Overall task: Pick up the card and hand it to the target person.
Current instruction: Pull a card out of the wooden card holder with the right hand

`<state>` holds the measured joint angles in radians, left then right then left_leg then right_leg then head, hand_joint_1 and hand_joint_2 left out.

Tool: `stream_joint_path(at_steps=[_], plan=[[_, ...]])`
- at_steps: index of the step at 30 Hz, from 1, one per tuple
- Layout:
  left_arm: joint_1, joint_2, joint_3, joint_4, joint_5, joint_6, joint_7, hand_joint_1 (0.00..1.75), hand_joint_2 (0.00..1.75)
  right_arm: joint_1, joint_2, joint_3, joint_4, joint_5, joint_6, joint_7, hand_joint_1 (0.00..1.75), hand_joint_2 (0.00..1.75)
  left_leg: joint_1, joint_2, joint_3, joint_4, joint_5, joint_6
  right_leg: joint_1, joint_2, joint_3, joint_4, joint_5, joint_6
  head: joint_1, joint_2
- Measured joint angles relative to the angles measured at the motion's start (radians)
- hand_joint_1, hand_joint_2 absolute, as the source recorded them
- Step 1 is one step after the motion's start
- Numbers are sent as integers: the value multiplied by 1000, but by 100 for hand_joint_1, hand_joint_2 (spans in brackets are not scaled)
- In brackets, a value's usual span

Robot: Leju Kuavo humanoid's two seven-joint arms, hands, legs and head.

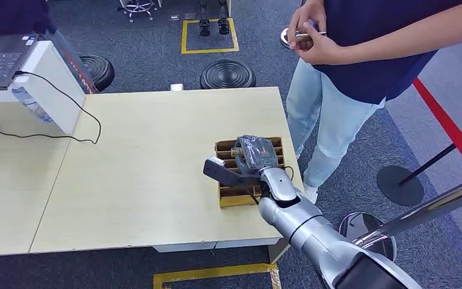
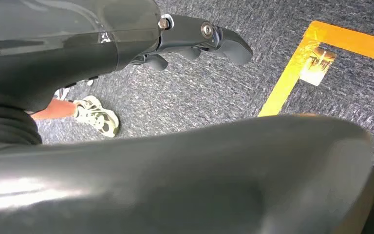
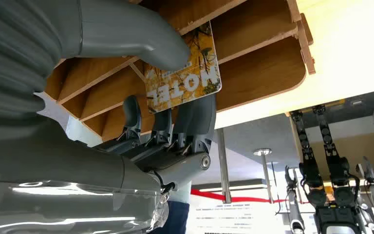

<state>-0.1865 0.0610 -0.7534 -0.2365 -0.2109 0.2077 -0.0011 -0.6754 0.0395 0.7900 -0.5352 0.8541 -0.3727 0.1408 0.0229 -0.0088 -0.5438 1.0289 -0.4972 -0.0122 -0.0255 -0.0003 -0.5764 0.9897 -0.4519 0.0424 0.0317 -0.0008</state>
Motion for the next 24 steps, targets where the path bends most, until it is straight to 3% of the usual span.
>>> stream_joint_path(at_steps=[6, 10, 13, 17, 24], plan=[[0, 0, 0, 0, 0, 1, 0, 0, 0, 0, -3, 0, 4, 11, -4, 6, 145, 175, 0, 0, 0, 0, 0, 0, 0, 0, 0, 0, 0, 0, 0, 0], [0, 0, 0, 0, 0, 1, -2, 0, 0, 0, -6, 0, 6, 12, -7, 6, 171, 175, 0, 0, 0, 0, 0, 0, 0, 0, 0, 0, 0, 0, 0, 0], [0, 0, 0, 0, 0, 1, -3, 0, 0, 0, -7, 0, 7, 11, -12, 5, 175, 175, 0, 0, 0, 0, 0, 0, 0, 0, 0, 0, 0, 0, 0, 0], [0, 0, 0, 0, 0, 1, -4, 0, 175, 0, -9, 0, 8, 4, -24, -2, 175, 175, 0, 0, 1, 0, 0, 0, 0, 0, 0, 0, 0, 0, 0, 0], [0, 0, 0, 0, -1, -20, 5, 0, 175, -3, -9, -2, 8, -28, -42, -25, 175, 175, 0, 0, 0, 0, 0, 0, 0, 0, 1, 0, 0, 0, 0, 0]])
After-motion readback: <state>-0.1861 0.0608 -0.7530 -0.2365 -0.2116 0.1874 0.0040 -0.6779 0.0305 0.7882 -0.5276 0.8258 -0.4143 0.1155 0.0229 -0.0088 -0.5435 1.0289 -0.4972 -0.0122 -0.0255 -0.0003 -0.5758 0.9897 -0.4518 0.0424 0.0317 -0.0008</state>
